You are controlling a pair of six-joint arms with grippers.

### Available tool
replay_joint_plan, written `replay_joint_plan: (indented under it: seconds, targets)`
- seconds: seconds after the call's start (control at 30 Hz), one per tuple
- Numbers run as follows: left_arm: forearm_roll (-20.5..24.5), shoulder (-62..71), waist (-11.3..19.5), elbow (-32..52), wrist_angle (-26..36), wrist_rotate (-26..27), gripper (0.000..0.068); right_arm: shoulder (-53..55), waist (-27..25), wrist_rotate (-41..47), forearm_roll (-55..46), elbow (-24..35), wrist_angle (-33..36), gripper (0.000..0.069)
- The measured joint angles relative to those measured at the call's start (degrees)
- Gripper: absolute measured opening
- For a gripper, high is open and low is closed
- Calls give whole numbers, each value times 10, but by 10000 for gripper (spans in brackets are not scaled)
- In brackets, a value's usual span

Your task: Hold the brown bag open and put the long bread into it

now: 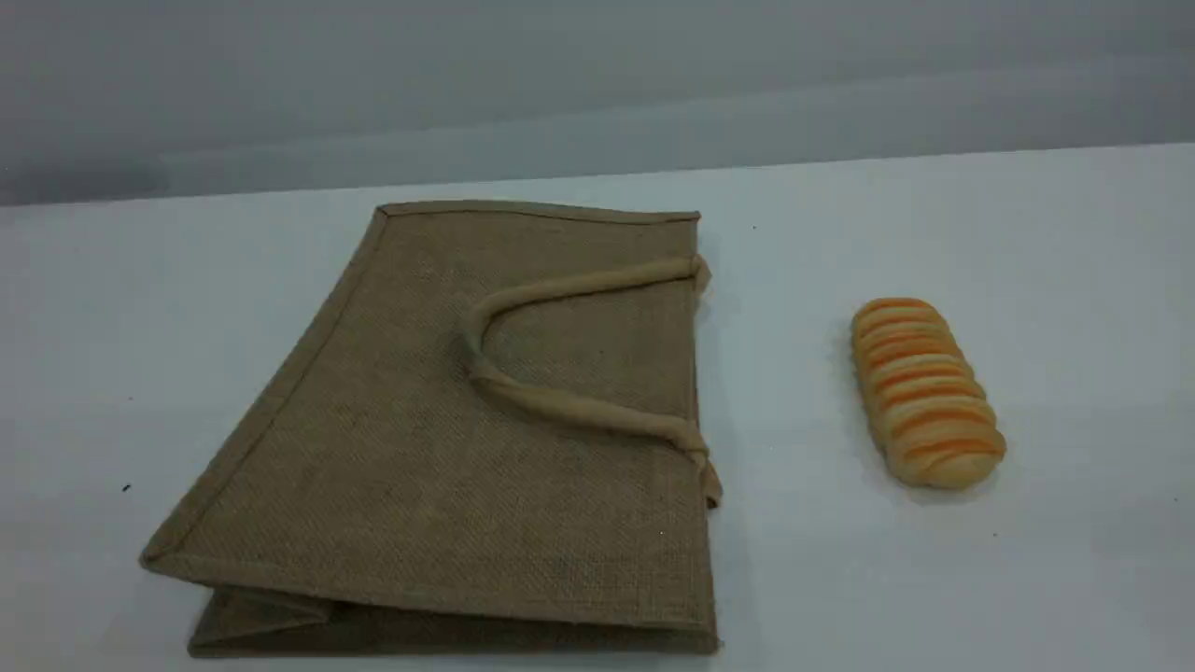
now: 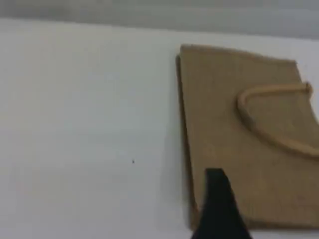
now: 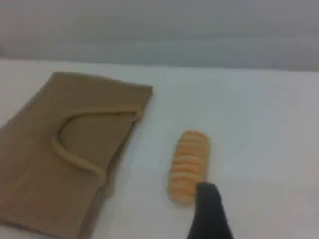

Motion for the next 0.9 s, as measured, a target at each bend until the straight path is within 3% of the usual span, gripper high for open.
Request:
replay_joint_plan:
  seconds: [0.3, 0.5, 0.67, 0.9]
  targets:
    - [-4, 241, 0, -12, -158, 0, 415, 235, 0, -116, 127, 0, -180, 428]
    - [-63, 419, 0, -12, -266, 0, 415, 409, 0, -163, 227, -12, -290, 428]
    - [-77, 566, -8, -34, -326, 20, 415, 548, 0, -210, 283, -68, -307, 428]
    - [-77, 733, -48, -124, -323, 28, 415, 693, 0, -218, 294, -138, -309, 428]
